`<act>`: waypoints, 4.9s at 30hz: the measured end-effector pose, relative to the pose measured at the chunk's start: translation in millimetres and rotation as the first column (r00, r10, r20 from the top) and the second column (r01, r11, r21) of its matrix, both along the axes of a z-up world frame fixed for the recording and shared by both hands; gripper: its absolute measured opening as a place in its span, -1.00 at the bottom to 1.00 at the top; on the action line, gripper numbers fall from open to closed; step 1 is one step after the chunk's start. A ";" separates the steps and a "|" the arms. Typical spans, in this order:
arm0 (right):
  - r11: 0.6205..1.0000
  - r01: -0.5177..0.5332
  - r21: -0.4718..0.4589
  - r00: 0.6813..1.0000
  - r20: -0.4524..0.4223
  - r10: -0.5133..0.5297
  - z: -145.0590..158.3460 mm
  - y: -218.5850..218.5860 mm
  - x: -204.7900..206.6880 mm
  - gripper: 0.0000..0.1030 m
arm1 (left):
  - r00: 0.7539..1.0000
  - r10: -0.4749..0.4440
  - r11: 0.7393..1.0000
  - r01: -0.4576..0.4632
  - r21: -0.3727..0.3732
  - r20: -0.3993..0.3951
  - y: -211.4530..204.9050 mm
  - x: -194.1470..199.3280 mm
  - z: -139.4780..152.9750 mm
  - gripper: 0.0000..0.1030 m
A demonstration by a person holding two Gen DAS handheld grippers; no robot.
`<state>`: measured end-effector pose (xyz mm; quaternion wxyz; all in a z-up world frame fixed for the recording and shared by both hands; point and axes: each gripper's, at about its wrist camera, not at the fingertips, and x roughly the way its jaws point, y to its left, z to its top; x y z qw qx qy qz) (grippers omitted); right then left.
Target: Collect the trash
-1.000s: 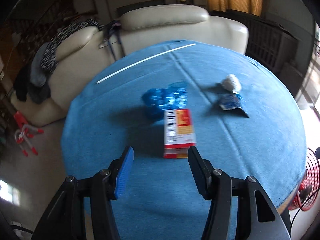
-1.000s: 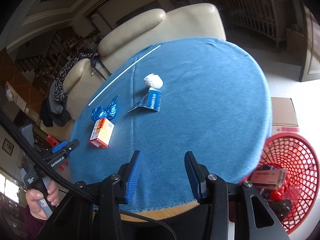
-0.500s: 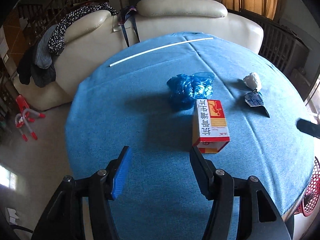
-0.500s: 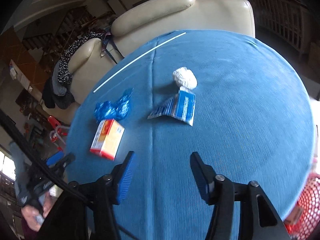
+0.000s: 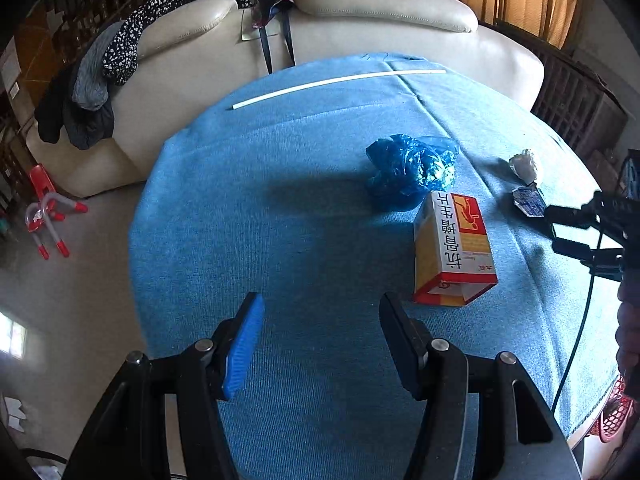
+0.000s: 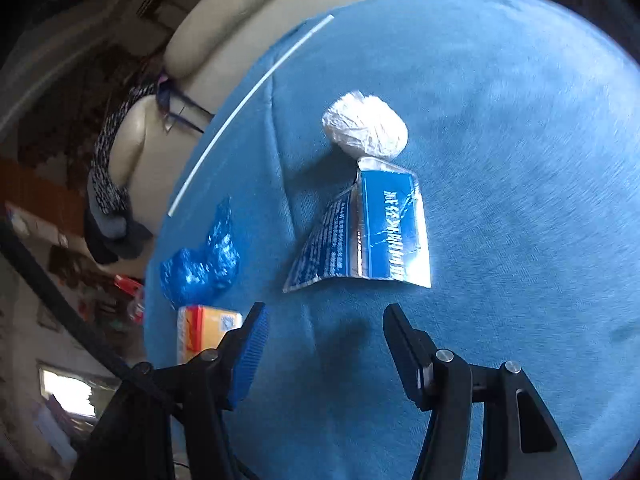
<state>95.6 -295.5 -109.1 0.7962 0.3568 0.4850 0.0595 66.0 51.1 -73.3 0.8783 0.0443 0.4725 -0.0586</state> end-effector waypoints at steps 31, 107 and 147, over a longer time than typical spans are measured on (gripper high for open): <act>0.967 0.253 -0.017 0.965 0.076 -0.251 -2.1 -59.7 -47.6 -0.63 | 0.990 -0.139 0.979 0.135 -0.151 -0.014 -65.6 19.9 4.1 0.37; 0.943 0.133 -0.304 0.984 0.157 -0.088 49.5 -40.4 -139.8 -0.18 | 0.957 -0.245 0.968 0.250 -0.016 0.153 -107.0 -52.8 42.1 -0.01; 0.957 0.158 -0.243 0.956 0.279 -0.088 68.9 -57.7 -232.8 -0.18 | 0.888 -0.391 0.920 0.367 0.141 0.241 -180.1 -119.2 72.3 -0.01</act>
